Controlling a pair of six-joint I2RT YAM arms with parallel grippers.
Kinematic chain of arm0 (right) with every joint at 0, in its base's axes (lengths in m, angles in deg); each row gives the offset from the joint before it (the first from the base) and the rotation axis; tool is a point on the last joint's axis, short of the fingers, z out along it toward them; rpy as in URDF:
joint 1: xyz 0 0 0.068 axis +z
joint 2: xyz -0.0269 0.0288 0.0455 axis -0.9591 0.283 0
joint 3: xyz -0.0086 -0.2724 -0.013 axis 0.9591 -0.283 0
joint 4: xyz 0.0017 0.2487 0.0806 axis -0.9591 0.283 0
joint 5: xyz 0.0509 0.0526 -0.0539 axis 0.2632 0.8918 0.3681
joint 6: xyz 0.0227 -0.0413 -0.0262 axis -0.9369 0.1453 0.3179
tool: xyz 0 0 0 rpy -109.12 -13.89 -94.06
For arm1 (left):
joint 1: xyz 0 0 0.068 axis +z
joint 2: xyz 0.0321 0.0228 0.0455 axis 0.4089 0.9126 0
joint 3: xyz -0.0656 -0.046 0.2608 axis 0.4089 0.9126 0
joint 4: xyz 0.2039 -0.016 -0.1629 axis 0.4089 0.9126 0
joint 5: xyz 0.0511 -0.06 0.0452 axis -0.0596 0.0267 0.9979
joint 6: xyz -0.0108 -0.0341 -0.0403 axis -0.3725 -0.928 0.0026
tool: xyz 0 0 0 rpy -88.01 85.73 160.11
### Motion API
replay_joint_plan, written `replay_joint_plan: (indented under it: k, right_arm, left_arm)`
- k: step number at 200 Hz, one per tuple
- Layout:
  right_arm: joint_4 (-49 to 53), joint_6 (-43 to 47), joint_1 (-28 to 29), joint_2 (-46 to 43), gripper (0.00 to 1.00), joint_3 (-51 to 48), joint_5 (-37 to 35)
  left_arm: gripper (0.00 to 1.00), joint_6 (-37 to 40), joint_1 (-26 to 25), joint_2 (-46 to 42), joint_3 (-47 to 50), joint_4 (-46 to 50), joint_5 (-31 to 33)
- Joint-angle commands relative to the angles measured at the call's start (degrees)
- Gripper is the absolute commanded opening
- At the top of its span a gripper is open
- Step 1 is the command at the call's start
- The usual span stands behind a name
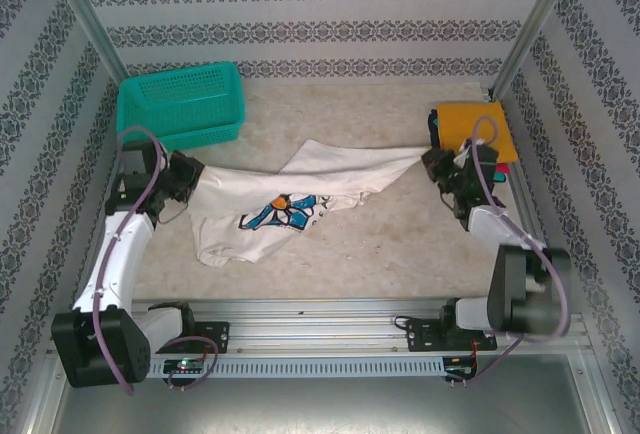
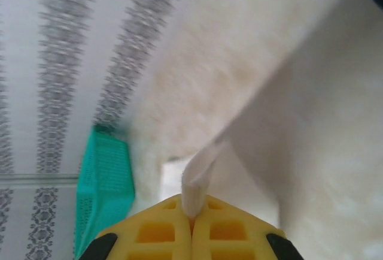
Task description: Fold and stack the t-shirts
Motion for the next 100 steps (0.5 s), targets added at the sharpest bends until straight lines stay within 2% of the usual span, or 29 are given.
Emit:
replay_joint_plan:
  k: [1,36,68,100]
  right_arm:
    - [8.56,10.70,-0.88,-8.20,0.00,8.91,-5.17]
    - [16.69,16.22,-3.46,-14.88,0.00,22.16,-8.04]
    - [23.01,17.16,-8.13,-14.30,0.00,34.69,-1.34]
    - [22.06,16.72,-9.02,-17.03,0.00,38.53,0.12]
  left_arm:
    - [0.00,-0.27,0.60,2.01,-10.85,-3.21,-0.97]
    - [0.00,-1.07,0.60,6.61,-26.29,-1.64,-1.83]
    - [0.00,1.09,0.65,8.39,-38.62,2.29,-1.75]
    - [0.00,-1.09,0.60,7.26,-43.49,2.14,-3.69]
